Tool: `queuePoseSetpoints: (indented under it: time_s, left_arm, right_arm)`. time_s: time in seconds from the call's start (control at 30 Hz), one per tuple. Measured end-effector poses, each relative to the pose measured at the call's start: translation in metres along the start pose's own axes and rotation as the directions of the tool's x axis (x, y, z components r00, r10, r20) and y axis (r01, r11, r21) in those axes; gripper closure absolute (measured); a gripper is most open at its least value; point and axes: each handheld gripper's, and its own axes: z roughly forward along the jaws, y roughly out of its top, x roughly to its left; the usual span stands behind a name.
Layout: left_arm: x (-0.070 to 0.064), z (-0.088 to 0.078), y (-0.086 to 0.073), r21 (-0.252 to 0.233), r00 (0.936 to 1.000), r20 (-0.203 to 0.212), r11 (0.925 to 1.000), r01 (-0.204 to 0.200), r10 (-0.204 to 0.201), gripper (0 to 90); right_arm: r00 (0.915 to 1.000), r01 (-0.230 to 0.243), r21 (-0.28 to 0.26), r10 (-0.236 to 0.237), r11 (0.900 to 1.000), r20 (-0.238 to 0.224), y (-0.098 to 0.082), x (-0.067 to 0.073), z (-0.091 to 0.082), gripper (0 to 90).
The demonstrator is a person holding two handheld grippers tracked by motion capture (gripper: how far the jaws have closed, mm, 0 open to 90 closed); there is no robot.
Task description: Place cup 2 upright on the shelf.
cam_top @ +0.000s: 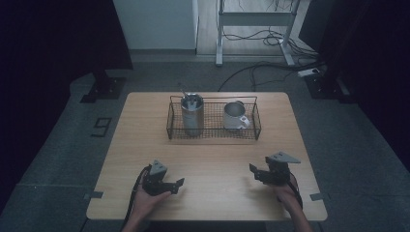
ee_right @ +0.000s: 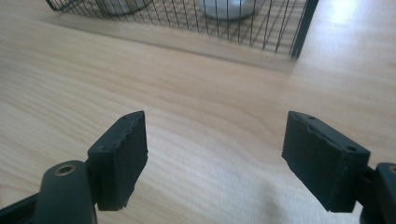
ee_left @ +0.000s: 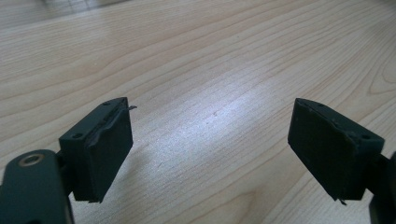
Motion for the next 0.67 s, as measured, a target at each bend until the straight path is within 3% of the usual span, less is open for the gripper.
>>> queuePoseSetpoints:
  time_s: [0.23,0.67]
  left_arm:
    - [-0.001,0.001,0.0,0.006,1.0,-0.002,1.0,-0.004,0.004,14.1]
    - [-0.002,0.001,0.0,0.007,1.0,-0.002,0.9999,-0.008,0.008,14.1]
  right_arm:
    - [0.9999,0.009,0.04,-0.009,0.999,-0.005,-0.016,0.001,0.004,21.8]
    - [0.9999,0.01,0.049,-0.01,0.999,-0.003,-0.02,0.002,0.006,21.8]
